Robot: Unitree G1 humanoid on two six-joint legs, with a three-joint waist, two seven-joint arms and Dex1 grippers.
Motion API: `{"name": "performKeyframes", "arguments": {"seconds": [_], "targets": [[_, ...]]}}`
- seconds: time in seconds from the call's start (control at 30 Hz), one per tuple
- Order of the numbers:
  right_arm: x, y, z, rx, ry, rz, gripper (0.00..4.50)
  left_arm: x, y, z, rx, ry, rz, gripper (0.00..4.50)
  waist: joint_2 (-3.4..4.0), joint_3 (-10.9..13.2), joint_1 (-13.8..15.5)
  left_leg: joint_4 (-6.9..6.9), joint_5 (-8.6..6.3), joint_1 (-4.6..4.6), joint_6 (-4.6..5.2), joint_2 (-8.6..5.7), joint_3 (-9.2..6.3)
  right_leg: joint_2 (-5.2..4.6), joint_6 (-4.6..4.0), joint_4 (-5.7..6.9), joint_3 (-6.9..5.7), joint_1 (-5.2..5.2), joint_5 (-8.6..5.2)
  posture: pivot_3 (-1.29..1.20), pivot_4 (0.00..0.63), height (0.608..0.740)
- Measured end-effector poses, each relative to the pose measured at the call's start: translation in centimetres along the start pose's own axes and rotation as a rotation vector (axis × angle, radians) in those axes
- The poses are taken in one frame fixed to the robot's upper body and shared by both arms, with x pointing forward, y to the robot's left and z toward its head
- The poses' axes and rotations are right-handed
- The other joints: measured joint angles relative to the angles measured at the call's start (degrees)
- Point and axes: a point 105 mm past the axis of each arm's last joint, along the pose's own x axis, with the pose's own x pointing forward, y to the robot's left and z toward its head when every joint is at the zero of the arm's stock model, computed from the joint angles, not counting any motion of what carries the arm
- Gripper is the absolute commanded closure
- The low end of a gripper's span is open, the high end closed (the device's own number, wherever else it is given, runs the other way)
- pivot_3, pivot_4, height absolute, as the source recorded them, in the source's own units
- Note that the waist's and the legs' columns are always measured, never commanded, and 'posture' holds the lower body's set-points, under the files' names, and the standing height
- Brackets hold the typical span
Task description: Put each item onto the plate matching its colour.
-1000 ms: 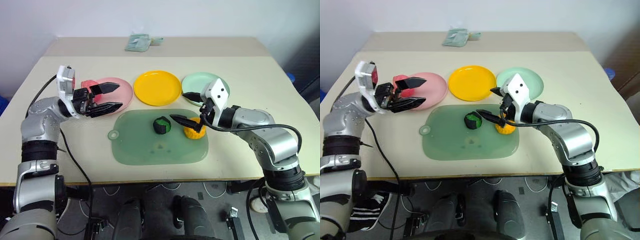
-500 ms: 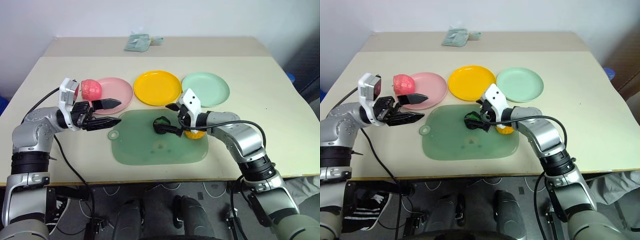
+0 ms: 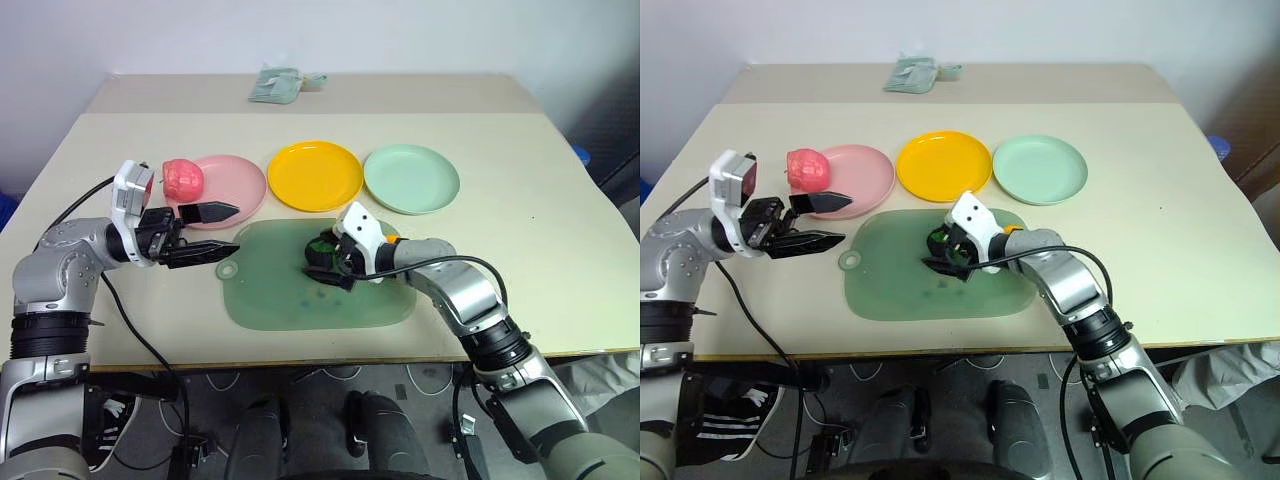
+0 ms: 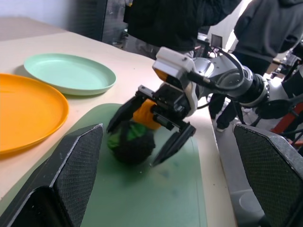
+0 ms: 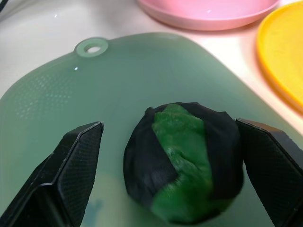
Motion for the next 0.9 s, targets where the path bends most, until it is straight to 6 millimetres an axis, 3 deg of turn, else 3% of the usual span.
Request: {"name": "performKeyframes", "arguments": {"seconds": [0.03,0.13,0.47,0.5,0.7,0.83,0.9], "targets": [[0.0,0.0,-0.2,0.002,0.004,0.000,0.00,0.0,0.0,0.0,0.001,0.000,0.000,0.04,0.00,0.0,0.0,0.00,0.00,0.00,0.00,0.00,0.00,0.00,0.00,0.00,0.00,0.00,0.00,0.00,0.150,0.740],[0.1,-0.2,-0.6,0.007,0.017,-0.011,0.82,-0.1,0.0,-0.1,0.004,0.000,0.001,0.00,0.00,0.0,0.0,0.00,0.00,0.00,0.00,0.00,0.00,0.00,0.00,0.00,0.00,0.00,0.00,0.00,0.150,0.740],[0.0,-0.5,-0.6,-0.032,0.020,-0.029,0.82,-0.3,0.2,-0.2,0.020,-0.007,0.013,0.00,0.00,0.0,0.0,0.00,0.00,0.00,0.00,0.00,0.01,0.00,0.00,0.00,0.00,0.00,0.00,0.00,0.150,0.740],[0.0,-0.6,-0.6,-0.032,0.020,-0.030,1.35,-0.4,0.2,-0.2,0.019,-0.008,0.014,0.00,0.00,0.0,0.0,0.00,0.00,0.00,0.00,0.00,0.01,0.00,0.00,0.00,0.00,0.00,0.00,0.00,0.150,0.740],[-0.4,-1.0,-0.4,-0.017,0.006,-0.046,1.35,-0.5,0.3,-0.2,0.028,-0.011,0.011,0.00,0.00,0.0,0.0,0.00,0.00,0.00,0.00,0.00,0.01,0.00,0.00,0.00,0.00,0.00,0.00,0.00,0.150,0.740],[-1.2,-2.0,1.7,0.058,-0.099,-0.072,1.35,-0.5,0.6,-0.1,0.028,-0.018,0.022,0.00,0.01,0.0,0.0,0.00,0.00,0.00,0.00,0.00,0.01,0.00,0.00,0.01,0.00,-0.01,0.01,0.00,0.150,0.740],[-1.7,-3.8,3.7,0.061,-0.171,-0.152,1.35,-0.3,1.0,0.0,0.036,-0.037,0.043,0.00,0.03,0.0,0.0,0.00,0.01,0.00,-0.01,0.00,0.02,0.00,0.01,0.01,0.00,-0.01,0.01,0.00,0.150,0.740]]}}
